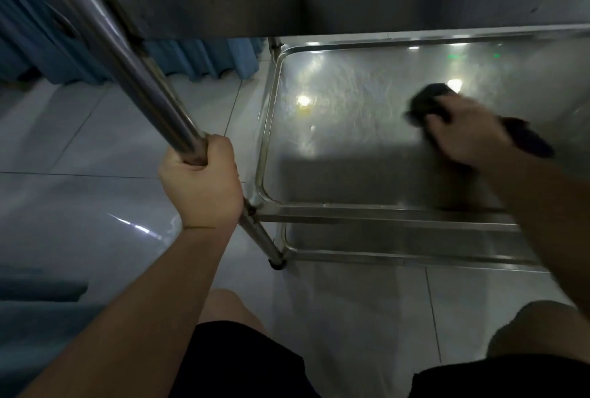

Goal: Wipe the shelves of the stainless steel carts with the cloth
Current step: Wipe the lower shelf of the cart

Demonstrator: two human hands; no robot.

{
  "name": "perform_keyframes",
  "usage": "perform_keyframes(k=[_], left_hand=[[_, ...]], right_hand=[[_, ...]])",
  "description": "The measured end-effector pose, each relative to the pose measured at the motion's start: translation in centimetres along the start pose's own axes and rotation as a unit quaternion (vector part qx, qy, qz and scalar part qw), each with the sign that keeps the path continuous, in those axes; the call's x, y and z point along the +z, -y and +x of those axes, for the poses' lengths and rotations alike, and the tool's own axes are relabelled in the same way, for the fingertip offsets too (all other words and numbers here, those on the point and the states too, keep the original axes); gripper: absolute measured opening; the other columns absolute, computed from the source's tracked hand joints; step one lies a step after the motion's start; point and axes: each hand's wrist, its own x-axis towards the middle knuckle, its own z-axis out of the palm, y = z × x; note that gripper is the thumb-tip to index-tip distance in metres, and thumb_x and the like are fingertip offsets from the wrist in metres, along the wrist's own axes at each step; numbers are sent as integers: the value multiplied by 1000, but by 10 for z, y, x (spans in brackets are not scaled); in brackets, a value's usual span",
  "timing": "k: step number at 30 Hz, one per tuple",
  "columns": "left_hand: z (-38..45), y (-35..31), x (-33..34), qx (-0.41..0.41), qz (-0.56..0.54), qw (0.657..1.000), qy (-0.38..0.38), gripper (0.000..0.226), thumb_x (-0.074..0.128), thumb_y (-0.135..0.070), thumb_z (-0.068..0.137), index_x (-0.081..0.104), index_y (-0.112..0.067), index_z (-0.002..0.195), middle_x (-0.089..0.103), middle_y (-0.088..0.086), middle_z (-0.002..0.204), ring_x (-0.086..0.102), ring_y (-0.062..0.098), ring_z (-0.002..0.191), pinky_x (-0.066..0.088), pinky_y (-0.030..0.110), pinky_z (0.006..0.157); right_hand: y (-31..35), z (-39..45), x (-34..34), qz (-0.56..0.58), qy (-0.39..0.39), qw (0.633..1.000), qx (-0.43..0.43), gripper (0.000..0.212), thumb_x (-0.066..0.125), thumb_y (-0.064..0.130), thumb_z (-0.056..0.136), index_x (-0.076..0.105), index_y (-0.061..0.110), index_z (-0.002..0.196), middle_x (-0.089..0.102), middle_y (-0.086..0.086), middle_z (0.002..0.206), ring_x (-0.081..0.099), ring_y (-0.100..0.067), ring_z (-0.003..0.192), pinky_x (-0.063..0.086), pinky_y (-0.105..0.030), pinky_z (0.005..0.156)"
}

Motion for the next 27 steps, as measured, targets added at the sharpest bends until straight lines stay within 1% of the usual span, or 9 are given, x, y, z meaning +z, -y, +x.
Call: perform_keyframes(k=[3, 6, 9, 12, 16, 18, 21, 24, 27], left_hand=[[0, 3, 0, 13, -4, 1000, -2, 27, 61, -23, 80, 50, 0, 73, 40, 19, 57, 47, 21, 47, 42, 28, 46], [0, 5, 0, 21, -1, 1000, -6, 33, 60, -18, 82, 47, 12, 77, 41, 29, 61, 49, 21, 47, 44, 28, 46], [0, 2, 0, 24, 5, 1000, -4, 28, 58, -12, 83, 49, 14, 79, 41, 32, 62, 49, 19, 46, 46, 26, 47], [0, 2, 0, 34, -1, 999, 1, 29, 58, -11, 83, 46, 14, 75, 40, 32, 61, 49, 20, 46, 45, 27, 47], [2, 0, -1, 53, 3, 999, 7, 37, 59, -20, 78, 45, 13, 71, 41, 33, 61, 47, 31, 49, 43, 34, 48], [3, 0, -2, 52, 6, 999, 6, 37, 59, -21, 77, 43, 12, 71, 39, 33, 62, 45, 40, 50, 42, 39, 48], [2, 2, -2, 45, 6, 999, 9, 37, 60, -23, 79, 44, 10, 72, 39, 32, 63, 44, 41, 51, 42, 40, 49], [1, 1, -1, 47, 7, 999, 5, 37, 60, -23, 78, 45, 10, 73, 39, 33, 63, 45, 47, 55, 43, 36, 48], [0, 2, -1, 45, -2, 999, 7, 37, 60, -22, 77, 43, 10, 73, 37, 33, 63, 43, 47, 54, 42, 36, 48]], right_hand=[[-52, 7, -16, -24, -22, 989, 147, 55, 45, 41, 104, 49, 9, 149, 47, -24, 154, 45, -47, 138, 36, -56, 117], [-26, 20, -8, -29, -23, 980, 194, 62, 41, 45, 100, 46, 10, 151, 44, -24, 156, 41, -48, 142, 32, -57, 119], [46, 42, 16, -14, -13, 993, 115, 57, 42, 44, 98, 54, 11, 143, 52, -23, 148, 47, -46, 136, 36, -55, 116], [142, 54, 45, 1, 30, 1000, -4, 56, 42, 45, 102, 49, 14, 149, 46, -16, 156, 41, -39, 142, 28, -51, 120], [250, 24, 79, 20, 74, 973, -216, 57, 43, 47, 104, 47, 22, 154, 42, -5, 163, 36, -31, 148, 24, -50, 124], [255, 6, 81, 50, 98, 952, -285, 58, 47, 47, 103, 45, 25, 156, 38, -2, 166, 34, -26, 152, 22, -49, 126], [210, -12, 70, 78, 167, 908, -375, 54, 57, 50, 100, 50, 38, 152, 42, 9, 163, 38, -17, 150, 25, -42, 125], [162, -4, 55, 85, 167, 917, -353, 51, 62, 48, 100, 52, 38, 149, 49, 7, 159, 41, -16, 148, 28, -40, 125], [133, 46, 41, 66, 99, 970, -213, 53, 58, 44, 103, 49, 27, 153, 51, -10, 155, 48, -33, 141, 35, -45, 120]])
